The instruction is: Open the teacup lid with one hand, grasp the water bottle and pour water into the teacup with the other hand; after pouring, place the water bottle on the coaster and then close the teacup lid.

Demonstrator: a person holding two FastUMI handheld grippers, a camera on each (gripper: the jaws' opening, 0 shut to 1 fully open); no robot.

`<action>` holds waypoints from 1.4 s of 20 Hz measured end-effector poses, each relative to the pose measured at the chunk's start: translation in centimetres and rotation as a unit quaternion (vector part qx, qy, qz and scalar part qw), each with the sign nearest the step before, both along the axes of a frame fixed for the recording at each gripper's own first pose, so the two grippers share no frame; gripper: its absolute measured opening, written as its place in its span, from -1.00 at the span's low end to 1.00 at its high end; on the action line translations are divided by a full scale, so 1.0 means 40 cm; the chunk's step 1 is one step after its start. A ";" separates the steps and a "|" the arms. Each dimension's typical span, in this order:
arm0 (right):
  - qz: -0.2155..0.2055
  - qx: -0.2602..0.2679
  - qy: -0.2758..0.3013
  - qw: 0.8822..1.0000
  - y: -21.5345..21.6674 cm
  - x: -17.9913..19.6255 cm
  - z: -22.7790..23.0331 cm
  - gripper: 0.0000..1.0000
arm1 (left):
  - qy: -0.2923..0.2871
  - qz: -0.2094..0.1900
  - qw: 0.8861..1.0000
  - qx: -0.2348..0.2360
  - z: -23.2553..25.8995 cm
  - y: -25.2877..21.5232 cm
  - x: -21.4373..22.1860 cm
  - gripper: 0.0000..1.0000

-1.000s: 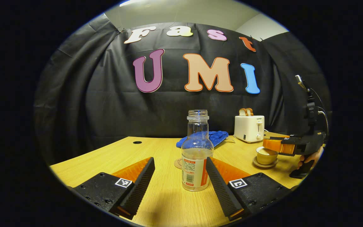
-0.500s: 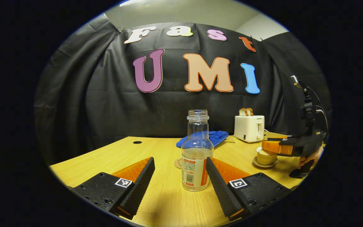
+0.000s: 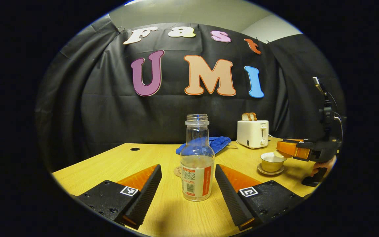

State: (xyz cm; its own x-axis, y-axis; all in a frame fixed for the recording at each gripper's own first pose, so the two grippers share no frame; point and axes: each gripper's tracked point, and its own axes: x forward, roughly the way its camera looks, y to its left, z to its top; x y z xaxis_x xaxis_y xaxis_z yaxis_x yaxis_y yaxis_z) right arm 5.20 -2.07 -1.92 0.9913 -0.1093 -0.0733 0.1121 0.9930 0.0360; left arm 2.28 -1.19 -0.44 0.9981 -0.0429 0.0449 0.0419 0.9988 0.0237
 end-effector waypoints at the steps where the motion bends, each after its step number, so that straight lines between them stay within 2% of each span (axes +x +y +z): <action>1: -0.005 -0.002 -0.006 1.000 -0.008 -0.009 0.006 -0.39 | 0.000 -0.003 1.000 0.000 0.002 -0.004 0.010 0.91; 9: -0.057 -0.008 -0.023 0.998 -0.106 -0.079 0.020 -0.40 | 0.025 -0.028 0.999 0.008 -0.015 -0.035 0.070 0.90; 11: -0.044 -0.007 -0.021 0.999 -0.101 -0.084 0.017 -0.38 | 0.047 -0.033 0.998 0.005 -0.032 -0.037 0.084 0.89; 13: -0.048 -0.008 -0.022 0.999 -0.115 -0.088 0.019 -0.36 | 0.069 -0.039 0.997 0.004 -0.049 -0.041 0.101 0.73; 18: -0.048 -0.008 -0.021 0.999 -0.117 -0.091 0.018 -0.40 | 0.113 -0.044 0.993 0.012 -0.082 -0.048 0.135 0.72; 19: -0.048 -0.008 -0.022 0.999 -0.117 -0.092 0.018 -0.40 | 0.118 -0.034 0.992 0.015 -0.082 -0.040 0.138 0.73; 21: -0.047 -0.008 -0.022 0.999 -0.116 -0.093 0.018 -0.38 | 0.122 -0.029 0.992 0.020 -0.083 -0.039 0.135 0.49; 25: -0.047 -0.008 -0.022 0.999 -0.118 -0.092 0.019 -0.38 | 0.119 -0.033 0.992 0.039 -0.085 -0.054 0.135 0.39; 28: -0.048 -0.008 -0.021 0.999 -0.120 -0.091 0.020 -0.38 | 0.112 -0.039 0.990 0.080 -0.083 -0.073 0.135 0.33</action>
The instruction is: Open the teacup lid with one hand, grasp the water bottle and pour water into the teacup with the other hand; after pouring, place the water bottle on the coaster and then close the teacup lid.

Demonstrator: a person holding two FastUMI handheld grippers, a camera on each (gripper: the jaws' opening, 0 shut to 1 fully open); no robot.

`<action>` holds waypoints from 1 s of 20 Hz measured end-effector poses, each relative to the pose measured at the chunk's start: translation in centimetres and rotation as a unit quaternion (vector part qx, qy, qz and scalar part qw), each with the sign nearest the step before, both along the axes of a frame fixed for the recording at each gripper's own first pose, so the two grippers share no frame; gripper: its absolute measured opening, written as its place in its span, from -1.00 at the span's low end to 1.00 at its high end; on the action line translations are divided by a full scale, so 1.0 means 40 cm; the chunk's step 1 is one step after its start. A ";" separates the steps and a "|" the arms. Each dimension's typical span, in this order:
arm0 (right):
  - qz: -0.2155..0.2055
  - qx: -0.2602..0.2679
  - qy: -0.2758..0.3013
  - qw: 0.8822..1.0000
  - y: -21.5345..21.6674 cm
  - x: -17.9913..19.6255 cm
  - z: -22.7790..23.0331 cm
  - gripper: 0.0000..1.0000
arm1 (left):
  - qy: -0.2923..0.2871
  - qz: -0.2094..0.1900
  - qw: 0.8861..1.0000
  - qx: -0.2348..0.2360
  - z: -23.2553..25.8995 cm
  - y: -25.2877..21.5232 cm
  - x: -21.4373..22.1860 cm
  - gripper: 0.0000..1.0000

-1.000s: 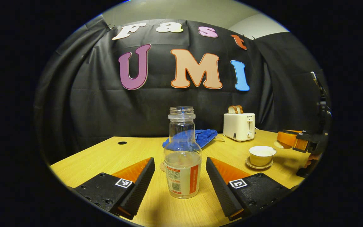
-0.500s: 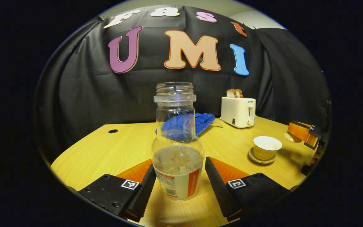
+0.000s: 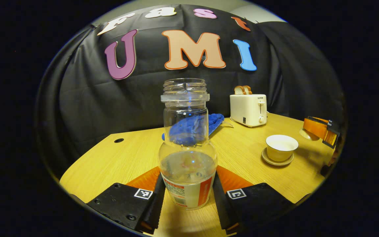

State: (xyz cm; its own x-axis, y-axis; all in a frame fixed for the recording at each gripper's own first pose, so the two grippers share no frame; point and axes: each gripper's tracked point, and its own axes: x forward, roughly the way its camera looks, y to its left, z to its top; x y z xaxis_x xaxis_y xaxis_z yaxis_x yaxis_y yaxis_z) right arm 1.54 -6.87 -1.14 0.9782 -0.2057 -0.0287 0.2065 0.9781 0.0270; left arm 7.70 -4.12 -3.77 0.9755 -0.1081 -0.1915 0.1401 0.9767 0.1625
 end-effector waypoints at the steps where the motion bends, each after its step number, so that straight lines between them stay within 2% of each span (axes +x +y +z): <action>1: -0.001 0.000 0.000 1.000 -0.002 -0.002 0.000 -0.38 | -0.006 0.002 1.000 0.022 0.003 0.000 0.002 0.31; 5: -0.001 0.000 0.000 1.000 -0.006 -0.004 -0.001 -0.38 | 0.000 0.035 0.994 0.105 0.013 0.023 0.021 0.29; 8: -0.001 0.000 0.001 1.000 -0.020 -0.004 -0.001 -0.38 | -0.027 0.054 0.979 0.193 0.074 0.044 0.047 0.29; 10: -0.010 0.000 0.000 1.000 -0.046 -0.007 0.000 -0.36 | -0.052 0.057 0.962 0.261 0.128 0.041 0.061 0.29; 13: -0.031 -0.001 0.000 1.000 -0.098 -0.017 -0.002 -0.40 | -0.085 0.050 0.925 0.368 0.191 0.021 0.084 0.28; 17: -0.057 -0.004 0.000 0.998 -0.162 -0.032 0.001 -0.40 | -0.085 0.020 0.888 0.451 0.185 -0.038 0.105 0.25; 20: -0.070 -0.004 0.000 0.998 -0.191 -0.038 0.001 -0.40 | -0.086 -0.003 0.854 0.513 0.163 -0.077 0.115 0.29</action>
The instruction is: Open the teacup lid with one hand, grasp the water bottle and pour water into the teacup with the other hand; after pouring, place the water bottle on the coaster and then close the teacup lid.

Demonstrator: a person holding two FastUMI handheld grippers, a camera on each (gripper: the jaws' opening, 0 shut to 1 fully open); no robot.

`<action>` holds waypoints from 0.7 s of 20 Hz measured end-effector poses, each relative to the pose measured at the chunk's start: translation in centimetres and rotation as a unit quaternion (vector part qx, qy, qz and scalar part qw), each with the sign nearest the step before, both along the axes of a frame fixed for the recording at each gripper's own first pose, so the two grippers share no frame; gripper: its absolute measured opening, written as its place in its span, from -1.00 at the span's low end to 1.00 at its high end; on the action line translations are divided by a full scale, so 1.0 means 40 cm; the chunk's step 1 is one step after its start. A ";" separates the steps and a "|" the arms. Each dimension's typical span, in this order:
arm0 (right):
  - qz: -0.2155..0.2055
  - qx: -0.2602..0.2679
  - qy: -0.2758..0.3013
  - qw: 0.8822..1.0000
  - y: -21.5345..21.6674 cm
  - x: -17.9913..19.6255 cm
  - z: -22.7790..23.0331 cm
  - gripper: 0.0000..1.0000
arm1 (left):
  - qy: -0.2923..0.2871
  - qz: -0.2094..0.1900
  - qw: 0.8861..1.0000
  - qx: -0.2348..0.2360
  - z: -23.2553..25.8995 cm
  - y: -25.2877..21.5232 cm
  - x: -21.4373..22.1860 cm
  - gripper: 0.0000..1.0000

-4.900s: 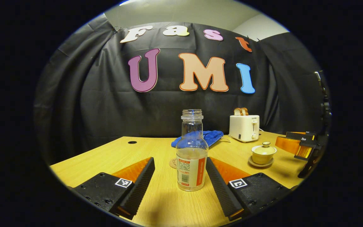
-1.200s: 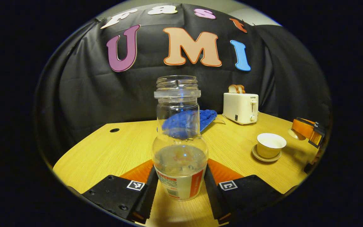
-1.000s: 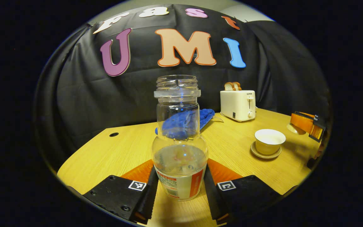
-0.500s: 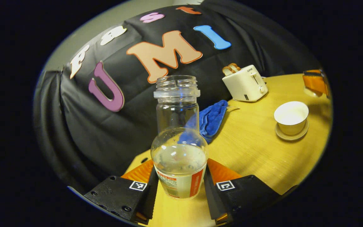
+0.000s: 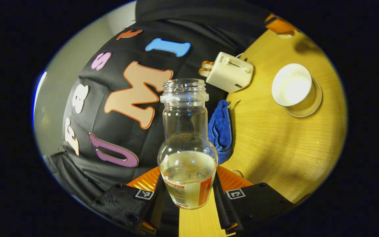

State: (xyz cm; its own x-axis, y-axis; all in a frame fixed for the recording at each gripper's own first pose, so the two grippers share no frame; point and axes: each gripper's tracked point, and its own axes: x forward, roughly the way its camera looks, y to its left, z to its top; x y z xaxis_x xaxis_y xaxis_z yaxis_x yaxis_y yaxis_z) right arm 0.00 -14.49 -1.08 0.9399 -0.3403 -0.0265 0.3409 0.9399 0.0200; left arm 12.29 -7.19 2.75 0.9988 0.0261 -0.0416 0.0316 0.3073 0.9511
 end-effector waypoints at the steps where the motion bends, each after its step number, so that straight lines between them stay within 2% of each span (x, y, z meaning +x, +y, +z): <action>1: -0.001 0.000 0.000 1.000 -0.005 -0.003 -0.001 -0.40 | 0.001 -0.006 1.000 0.020 -0.007 -0.010 0.005 0.29; 6: -0.003 0.000 0.000 1.000 -0.008 -0.004 -0.001 -0.38 | 0.012 -0.009 0.997 0.077 -0.033 -0.023 0.022 0.29; 14: -0.006 -0.001 0.001 1.000 -0.012 -0.004 -0.001 -0.40 | 0.025 -0.010 0.984 0.177 -0.030 -0.035 0.042 0.29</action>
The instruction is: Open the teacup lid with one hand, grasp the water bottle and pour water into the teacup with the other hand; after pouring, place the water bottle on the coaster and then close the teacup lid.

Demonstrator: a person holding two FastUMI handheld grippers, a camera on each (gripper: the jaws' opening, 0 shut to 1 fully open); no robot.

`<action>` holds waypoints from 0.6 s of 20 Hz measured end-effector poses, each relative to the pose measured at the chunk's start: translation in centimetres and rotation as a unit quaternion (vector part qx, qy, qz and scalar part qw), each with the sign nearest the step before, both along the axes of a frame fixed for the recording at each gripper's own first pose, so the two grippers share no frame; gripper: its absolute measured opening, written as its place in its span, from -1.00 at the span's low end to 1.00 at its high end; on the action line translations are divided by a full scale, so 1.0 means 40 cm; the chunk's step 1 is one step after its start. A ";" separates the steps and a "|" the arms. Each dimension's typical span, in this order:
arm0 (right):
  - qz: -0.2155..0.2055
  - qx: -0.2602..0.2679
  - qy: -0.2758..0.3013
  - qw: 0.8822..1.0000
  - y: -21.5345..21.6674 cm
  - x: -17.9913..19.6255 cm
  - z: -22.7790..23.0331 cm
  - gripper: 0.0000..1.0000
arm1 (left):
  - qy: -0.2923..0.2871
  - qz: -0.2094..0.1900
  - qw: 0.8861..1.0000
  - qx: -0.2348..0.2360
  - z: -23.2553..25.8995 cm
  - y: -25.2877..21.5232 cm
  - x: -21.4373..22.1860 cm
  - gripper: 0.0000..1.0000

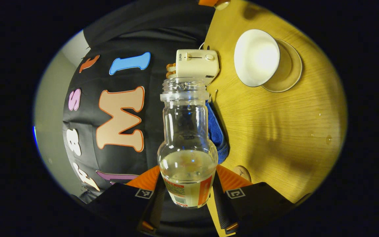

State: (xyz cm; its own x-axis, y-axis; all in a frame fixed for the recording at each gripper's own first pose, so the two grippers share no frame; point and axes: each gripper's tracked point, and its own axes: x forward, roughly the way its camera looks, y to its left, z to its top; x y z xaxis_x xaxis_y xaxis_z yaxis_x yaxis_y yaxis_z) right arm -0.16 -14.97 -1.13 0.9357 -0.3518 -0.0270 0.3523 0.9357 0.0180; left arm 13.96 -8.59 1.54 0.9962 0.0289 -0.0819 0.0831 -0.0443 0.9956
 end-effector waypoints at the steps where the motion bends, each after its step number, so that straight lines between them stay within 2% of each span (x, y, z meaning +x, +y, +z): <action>1: 0.000 0.000 0.000 1.000 0.000 0.000 0.000 -0.38 | 0.000 -0.003 1.000 0.011 -0.002 -0.003 0.003 0.29; 12: 0.000 0.000 0.000 1.000 -0.001 0.000 0.000 -0.38 | 0.002 -0.012 0.996 0.083 -0.012 -0.021 0.015 0.31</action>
State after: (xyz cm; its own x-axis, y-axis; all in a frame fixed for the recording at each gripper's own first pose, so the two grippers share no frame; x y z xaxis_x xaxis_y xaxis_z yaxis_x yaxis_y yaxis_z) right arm -0.18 -15.00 -1.12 0.9359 -0.3511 -0.0277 0.3516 0.9360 0.0178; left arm 14.57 -9.43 1.06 0.9965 0.0182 -0.0819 0.0839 -0.2113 0.9738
